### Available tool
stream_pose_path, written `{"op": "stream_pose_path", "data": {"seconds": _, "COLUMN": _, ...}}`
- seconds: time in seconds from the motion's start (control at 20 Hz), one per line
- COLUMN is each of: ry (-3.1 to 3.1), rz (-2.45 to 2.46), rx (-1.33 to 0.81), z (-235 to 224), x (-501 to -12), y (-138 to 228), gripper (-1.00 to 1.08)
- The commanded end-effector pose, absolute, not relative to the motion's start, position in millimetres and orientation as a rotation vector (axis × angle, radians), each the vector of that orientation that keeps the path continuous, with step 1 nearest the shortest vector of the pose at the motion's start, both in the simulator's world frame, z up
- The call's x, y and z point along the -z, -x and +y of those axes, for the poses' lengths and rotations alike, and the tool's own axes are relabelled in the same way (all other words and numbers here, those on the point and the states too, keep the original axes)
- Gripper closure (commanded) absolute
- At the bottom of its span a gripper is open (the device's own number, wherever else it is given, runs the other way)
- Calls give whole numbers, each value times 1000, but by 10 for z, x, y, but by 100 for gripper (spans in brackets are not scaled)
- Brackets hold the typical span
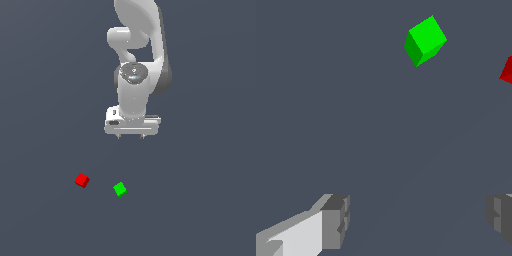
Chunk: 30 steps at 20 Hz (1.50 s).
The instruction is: Stack the red cube on top of the green cube.
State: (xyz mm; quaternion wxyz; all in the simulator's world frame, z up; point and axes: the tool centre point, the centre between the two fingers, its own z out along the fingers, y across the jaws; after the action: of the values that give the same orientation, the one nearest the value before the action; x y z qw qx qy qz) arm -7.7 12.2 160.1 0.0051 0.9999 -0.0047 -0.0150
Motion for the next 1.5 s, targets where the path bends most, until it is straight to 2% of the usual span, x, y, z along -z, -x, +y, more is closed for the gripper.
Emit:
{"op": "stream_pose_path", "data": {"seconds": 0.0, "ry": -3131, "rz": -15, "rx": 47, "z": 122, "x": -1601, "y": 77, "gripper": -92}}
{"op": "stream_pose_path", "data": {"seconds": 0.6, "ry": -3130, "rz": -102, "rx": 40, "z": -155, "x": -1461, "y": -168, "gripper": -92}}
{"op": "stream_pose_path", "data": {"seconds": 1.45, "ry": -3110, "rz": -412, "rx": 16, "z": -1223, "x": -988, "y": -910, "gripper": -92}}
